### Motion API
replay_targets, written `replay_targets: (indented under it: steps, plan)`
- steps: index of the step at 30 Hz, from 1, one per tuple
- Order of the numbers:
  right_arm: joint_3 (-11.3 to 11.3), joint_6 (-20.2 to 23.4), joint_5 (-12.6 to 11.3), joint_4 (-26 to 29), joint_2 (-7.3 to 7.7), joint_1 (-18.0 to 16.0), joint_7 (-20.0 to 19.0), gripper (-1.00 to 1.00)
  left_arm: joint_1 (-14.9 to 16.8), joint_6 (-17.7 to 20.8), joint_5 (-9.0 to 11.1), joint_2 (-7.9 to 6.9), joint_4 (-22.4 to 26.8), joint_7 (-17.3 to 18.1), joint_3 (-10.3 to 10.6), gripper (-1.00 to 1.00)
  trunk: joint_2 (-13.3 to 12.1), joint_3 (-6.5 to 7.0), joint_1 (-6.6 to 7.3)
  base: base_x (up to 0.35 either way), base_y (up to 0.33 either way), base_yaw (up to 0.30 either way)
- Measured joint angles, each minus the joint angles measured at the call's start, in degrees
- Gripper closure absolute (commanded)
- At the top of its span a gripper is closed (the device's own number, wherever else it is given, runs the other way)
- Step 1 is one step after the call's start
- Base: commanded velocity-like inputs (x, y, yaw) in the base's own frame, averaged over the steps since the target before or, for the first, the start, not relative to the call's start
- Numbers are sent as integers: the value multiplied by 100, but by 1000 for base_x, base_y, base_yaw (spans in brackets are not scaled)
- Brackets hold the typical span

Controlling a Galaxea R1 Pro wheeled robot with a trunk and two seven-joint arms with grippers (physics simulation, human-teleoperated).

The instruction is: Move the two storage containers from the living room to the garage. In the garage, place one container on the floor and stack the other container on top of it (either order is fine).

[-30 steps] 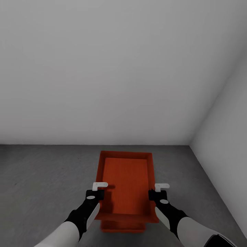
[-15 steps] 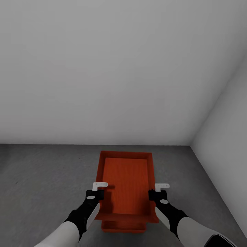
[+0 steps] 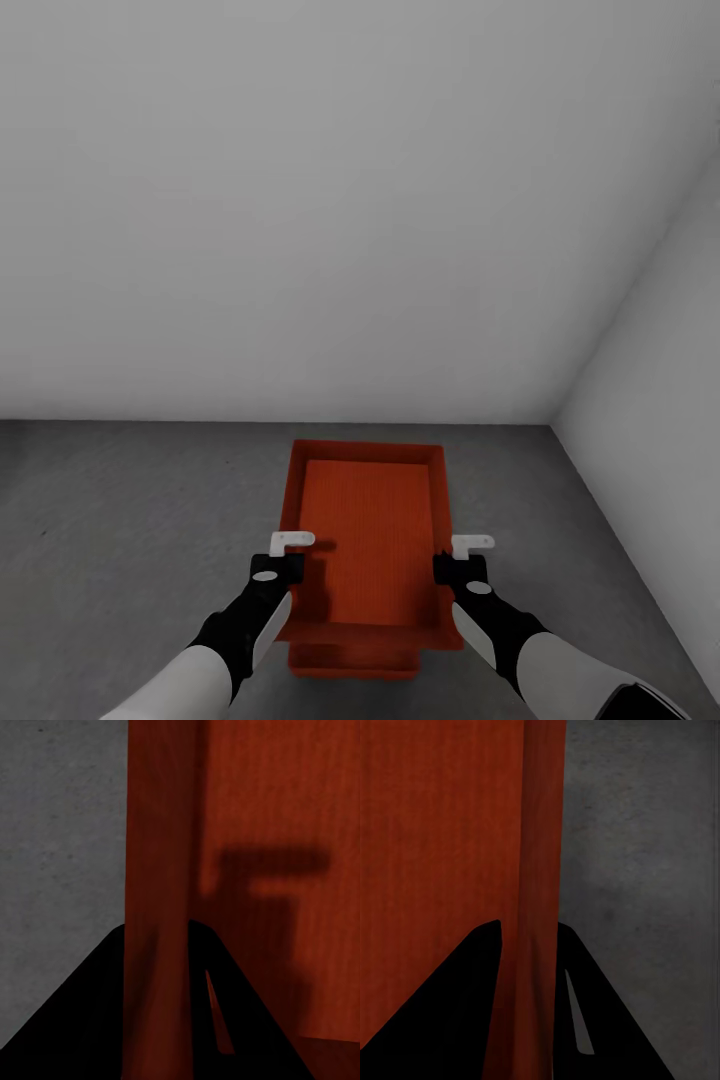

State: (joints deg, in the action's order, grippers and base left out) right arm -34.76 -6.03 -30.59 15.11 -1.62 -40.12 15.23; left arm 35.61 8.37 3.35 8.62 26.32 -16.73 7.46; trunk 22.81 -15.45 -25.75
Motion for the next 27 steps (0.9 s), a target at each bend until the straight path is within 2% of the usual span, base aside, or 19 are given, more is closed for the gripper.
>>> replay_targets:
  steps: [4,13,27]
  plan:
    - [-1,-1,-1,-1,0,0,0,100,0,0,2,0,0,0,1,100,0,0,0,0,-88,0]
    - [0,-7,0,-1,-1,0,1,100,0,-5,-5,0,0,7,-6,100,0,0,0,0,-229,0]
    - [-1,13,1,0,-6,0,8,100,0,8,8,-7,0,9,2,100,0,0,0,0,-13,0]
